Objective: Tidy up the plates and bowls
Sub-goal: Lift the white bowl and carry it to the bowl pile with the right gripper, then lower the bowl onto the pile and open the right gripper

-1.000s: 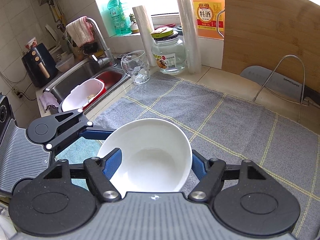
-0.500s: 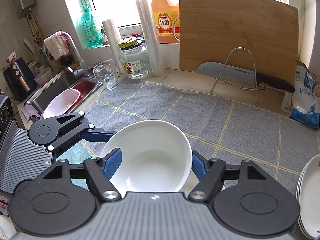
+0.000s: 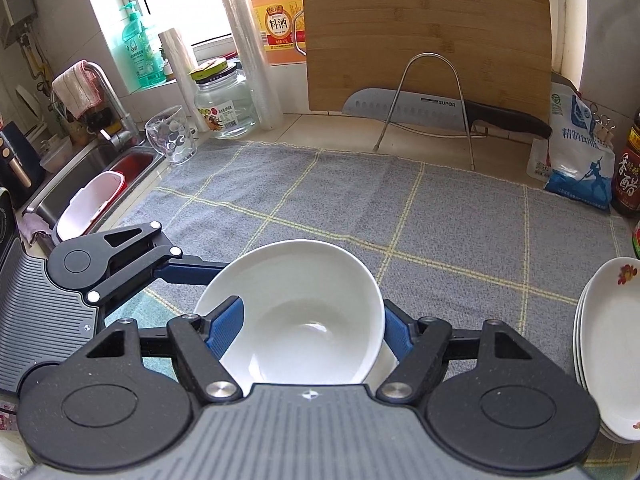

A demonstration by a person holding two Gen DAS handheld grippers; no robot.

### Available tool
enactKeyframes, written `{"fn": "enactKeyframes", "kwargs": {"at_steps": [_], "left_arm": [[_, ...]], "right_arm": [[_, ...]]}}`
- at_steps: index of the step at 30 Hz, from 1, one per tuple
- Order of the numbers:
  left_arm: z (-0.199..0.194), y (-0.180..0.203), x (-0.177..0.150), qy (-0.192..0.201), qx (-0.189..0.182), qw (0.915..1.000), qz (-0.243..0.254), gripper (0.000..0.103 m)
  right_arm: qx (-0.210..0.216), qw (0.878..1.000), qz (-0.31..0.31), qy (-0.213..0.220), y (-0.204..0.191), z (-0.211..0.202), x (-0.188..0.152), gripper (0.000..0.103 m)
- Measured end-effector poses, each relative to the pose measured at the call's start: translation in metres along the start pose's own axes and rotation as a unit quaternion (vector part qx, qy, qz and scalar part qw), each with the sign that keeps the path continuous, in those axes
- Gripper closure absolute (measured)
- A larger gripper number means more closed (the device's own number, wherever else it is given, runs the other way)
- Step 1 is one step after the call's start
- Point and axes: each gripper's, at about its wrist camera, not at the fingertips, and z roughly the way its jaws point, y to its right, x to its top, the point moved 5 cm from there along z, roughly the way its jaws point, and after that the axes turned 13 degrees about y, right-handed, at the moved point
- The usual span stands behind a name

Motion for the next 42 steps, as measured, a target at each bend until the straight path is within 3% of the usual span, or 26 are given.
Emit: {"fn": "enactKeyframes", "kwargs": {"at_steps": [17,22,28,42], "left_arm": [[0.008,-0.004,-0.005,-0.011,-0.007,0.9999,0.002,0.008],[0.009,-0.005,-0.007,-0.014,-0.013,0.9998,-0.005,0.007],[0.006,-0.006,-0.008,-0.009,-0.009,0.9999,0.000,0.004],[-0.015,-0.015,-0.017,-0.010,-0.007,0.9999,-0.007,0.004]], "right_arm": [[-0.010,1.000,-0.024,-0.005,-0.001,0.003,-0.007,0.025],[-0.011,0.999,-0.033,-0.003,-0.004,0.003,-0.008,0.020],[-0.012,0.999,-0.035,0.013,-0.003,-0.003,-0.008,0.007],[-0.055,0.997,-0.043,0.033,0.002,-0.023,-0.035,0.003]]}}
